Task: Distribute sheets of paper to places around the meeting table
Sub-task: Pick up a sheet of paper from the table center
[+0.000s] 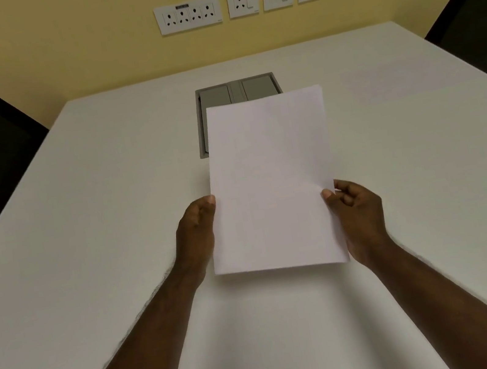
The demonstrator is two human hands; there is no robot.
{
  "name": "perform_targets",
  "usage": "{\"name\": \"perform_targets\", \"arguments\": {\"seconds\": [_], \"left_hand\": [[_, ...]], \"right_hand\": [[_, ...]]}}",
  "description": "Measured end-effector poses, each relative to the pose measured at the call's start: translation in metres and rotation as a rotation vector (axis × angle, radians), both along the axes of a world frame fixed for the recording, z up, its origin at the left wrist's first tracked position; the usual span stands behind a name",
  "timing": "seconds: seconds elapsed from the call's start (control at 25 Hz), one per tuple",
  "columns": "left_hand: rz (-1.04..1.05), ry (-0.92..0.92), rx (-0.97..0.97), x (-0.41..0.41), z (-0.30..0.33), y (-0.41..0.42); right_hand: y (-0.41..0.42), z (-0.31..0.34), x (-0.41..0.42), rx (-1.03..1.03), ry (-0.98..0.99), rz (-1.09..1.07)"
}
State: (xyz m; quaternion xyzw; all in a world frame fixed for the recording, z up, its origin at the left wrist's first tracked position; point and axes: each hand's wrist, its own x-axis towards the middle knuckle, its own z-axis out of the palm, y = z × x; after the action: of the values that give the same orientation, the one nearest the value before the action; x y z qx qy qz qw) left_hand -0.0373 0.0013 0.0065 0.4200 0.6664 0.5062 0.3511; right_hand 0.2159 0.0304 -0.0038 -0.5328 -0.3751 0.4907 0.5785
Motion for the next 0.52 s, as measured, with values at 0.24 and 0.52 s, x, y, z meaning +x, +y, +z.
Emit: {"name": "perform_targets", "arguments": {"seconds": [0.24,0.52], "left_hand": [[-0.085,-0.064,0.041,-0.007,0.062,-0.071],[-0.115,-0.068,0.007,-0.002,0.099,-0.187]], "right_hand": [[-0.084,0.040,0.004,-0.051,0.039,0.079],[-0.190,0.085,0.021,-0.065,-0.033,0.142]]}}
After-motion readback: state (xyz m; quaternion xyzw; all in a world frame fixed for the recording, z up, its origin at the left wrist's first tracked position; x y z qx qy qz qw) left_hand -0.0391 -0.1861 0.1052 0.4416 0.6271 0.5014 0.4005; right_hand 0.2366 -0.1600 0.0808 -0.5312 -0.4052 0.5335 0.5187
